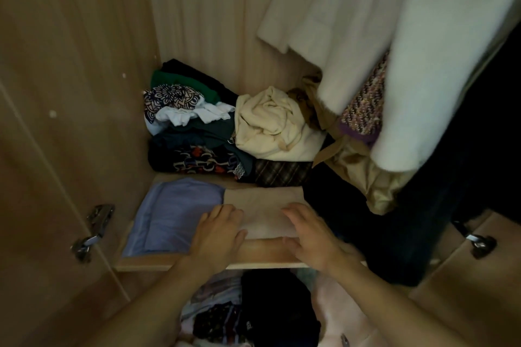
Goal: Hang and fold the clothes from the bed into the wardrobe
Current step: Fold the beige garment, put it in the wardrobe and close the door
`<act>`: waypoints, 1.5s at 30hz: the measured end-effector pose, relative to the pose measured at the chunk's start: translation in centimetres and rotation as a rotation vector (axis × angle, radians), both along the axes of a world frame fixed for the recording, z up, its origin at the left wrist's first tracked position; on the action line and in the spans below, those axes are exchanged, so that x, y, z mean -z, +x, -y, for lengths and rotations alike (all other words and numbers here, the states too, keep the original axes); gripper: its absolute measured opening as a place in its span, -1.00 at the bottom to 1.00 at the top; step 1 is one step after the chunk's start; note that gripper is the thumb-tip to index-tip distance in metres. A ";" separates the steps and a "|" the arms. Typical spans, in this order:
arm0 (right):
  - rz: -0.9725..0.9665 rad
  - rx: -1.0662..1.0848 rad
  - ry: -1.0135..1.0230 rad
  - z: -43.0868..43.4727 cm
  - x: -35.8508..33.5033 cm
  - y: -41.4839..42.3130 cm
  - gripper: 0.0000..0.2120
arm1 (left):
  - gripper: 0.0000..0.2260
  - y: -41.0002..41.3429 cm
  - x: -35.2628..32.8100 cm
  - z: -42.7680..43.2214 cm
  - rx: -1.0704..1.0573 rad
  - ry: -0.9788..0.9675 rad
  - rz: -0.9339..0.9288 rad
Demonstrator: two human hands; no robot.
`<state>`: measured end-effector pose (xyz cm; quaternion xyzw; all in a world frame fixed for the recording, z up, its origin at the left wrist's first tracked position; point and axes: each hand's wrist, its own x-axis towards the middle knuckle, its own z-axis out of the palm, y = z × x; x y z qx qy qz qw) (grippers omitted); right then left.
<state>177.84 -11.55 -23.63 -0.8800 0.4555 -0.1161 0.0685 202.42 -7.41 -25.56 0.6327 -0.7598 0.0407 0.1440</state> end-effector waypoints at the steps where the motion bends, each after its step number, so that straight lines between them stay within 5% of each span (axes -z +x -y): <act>1: -0.002 0.003 -0.016 -0.8 -0.3 -0.2 -0.40 | -0.64 0.0 -0.3 -0.6 0.006 -0.022 -0.014; 17: 0.084 -0.042 -0.209 -11.0 -7.8 -1.6 -0.41 | -0.46 -3.0 -10.2 -12.4 -0.051 -0.188 -0.027; 36: 0.347 0.002 -0.352 -27.0 -14.1 -16.7 -0.44 | -0.72 -20.6 -19.1 -28.1 -0.013 -0.293 0.036; 45: 0.318 0.124 -0.442 -32.9 -17.3 -18.8 -0.46 | -0.62 -21.1 -20.8 -31.3 0.055 -0.286 -0.026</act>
